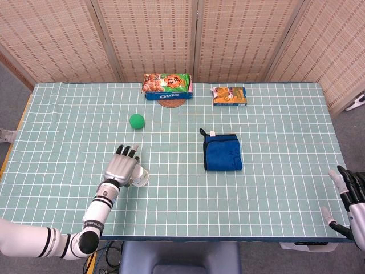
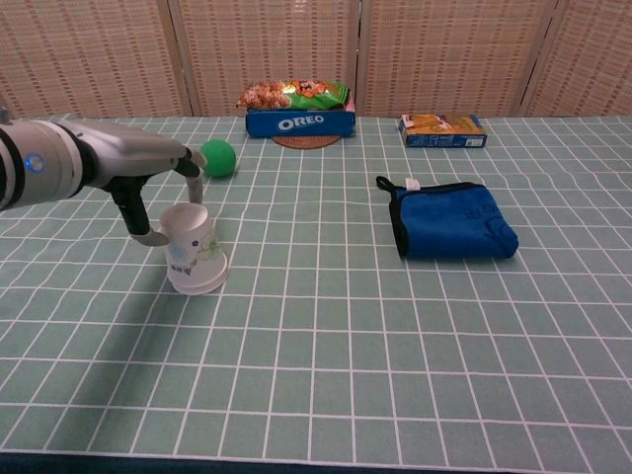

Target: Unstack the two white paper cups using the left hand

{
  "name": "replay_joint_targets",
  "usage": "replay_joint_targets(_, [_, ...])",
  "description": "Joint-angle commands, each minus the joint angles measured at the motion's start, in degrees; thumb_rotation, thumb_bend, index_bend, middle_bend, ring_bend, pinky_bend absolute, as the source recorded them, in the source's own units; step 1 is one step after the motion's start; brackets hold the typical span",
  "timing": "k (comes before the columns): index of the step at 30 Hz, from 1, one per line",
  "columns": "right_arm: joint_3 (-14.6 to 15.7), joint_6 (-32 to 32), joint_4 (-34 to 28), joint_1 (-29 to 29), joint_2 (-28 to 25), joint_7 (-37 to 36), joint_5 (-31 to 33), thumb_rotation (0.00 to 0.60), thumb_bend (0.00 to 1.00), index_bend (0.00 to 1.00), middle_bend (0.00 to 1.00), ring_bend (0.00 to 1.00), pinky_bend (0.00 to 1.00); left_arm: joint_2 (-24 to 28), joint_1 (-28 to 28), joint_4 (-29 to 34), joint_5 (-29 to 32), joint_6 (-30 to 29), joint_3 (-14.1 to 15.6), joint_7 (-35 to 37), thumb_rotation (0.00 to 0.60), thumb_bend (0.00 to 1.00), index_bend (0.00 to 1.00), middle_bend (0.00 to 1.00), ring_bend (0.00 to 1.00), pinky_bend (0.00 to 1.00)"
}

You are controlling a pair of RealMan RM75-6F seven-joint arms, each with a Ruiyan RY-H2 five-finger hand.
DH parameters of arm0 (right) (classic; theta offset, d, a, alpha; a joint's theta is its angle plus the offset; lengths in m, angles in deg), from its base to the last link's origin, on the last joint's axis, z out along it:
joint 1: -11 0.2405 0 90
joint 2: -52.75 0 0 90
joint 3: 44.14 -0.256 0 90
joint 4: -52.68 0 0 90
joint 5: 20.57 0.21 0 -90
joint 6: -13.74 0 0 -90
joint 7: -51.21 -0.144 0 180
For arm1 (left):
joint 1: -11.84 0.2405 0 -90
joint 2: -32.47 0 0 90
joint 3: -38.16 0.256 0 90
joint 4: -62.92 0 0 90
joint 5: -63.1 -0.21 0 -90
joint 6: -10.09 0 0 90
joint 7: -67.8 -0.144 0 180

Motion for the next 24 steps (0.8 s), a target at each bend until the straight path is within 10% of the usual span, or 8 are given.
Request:
replay_joint_targets(1, [0.0,-0.15,0.0,0.07,0.0,0.06,0.04,0.6,0.31,0.01,0.0,0.0,0.0,-0.03,-0.09,-0.08,-0.14,0.07,0.07,0.1,0.6,0.3,0.37,0.0,0.0,0.0])
replay_joint_targets(24, [0.08,0.11,-0.05,-0.08,0.12,0.47,-0.13,0.6,0.32,0.01,0.0,0.0,0.0,0.21,0.27,0.89,-2.28,-0.92,0.72,1.55,0.6,0.29,0.41,0.0,0.0,0.0])
